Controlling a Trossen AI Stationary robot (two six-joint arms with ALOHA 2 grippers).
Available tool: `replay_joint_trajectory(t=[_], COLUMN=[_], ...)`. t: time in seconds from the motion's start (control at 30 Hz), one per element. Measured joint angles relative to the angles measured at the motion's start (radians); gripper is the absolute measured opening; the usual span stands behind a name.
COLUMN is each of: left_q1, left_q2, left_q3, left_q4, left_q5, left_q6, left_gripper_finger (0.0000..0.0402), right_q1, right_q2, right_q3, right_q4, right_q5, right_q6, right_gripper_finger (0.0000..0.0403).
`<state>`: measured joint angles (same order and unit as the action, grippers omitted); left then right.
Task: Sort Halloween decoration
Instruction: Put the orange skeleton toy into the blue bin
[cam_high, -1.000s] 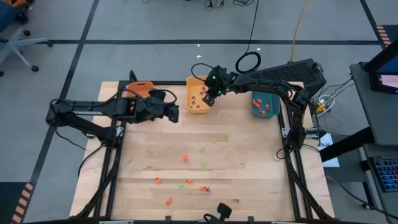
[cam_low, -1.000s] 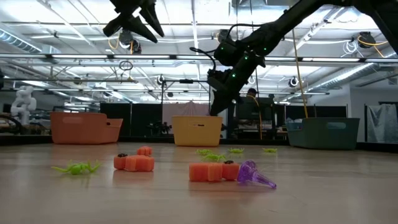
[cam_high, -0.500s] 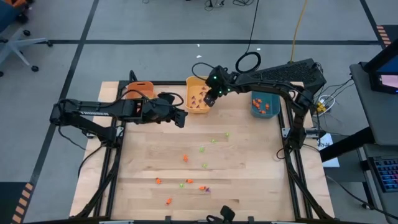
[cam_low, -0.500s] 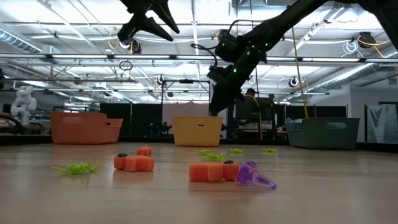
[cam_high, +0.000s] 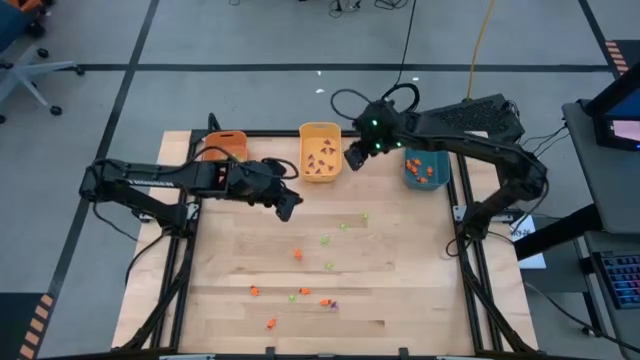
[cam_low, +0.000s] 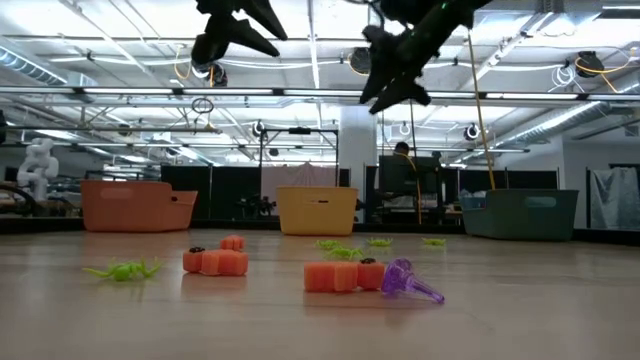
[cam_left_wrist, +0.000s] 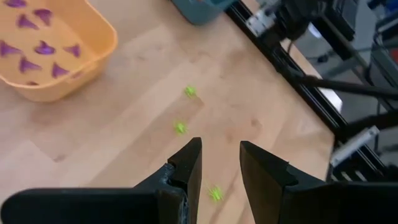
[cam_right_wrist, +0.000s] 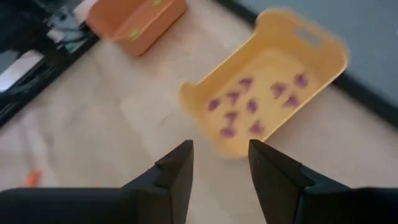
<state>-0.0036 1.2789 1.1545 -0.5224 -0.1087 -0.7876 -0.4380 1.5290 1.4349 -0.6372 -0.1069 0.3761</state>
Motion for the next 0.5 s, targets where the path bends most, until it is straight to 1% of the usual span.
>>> replay_joint_trajectory(t=[0.13,0.33,0.4,0.5], left_q1=[-0.038,-0.087,-0.105,-0.141], left_q2=[0.0,0.0,0.0,0.0], left_q3=[0.0,0.0,0.0,0.0], left_q4=[-0.003,-0.03,-0.06,-0.117], left_q5=[0.003,-0.004,-0.005,-0.004], left_q6=[0.01,0.011,-0.013,-0.07], left_gripper_finger=[0.0109,0.0109,0.0109,0.0109], right_q1=[0.098,0.28,0.35,0.451], right_q2=[-0.04,-0.048,-0.048,-0.048], right_q3=[0.0,-0.001,-0.01,-0.031], right_q4=[-0.093,-0.209,-0.215,-0.202], right_q5=[0.0,0.011,0.054,0.147], right_q6=[0.081,0.191,0.234,0.331], right_gripper_finger=[0.0142,0.0142,0.0142,0.0142])
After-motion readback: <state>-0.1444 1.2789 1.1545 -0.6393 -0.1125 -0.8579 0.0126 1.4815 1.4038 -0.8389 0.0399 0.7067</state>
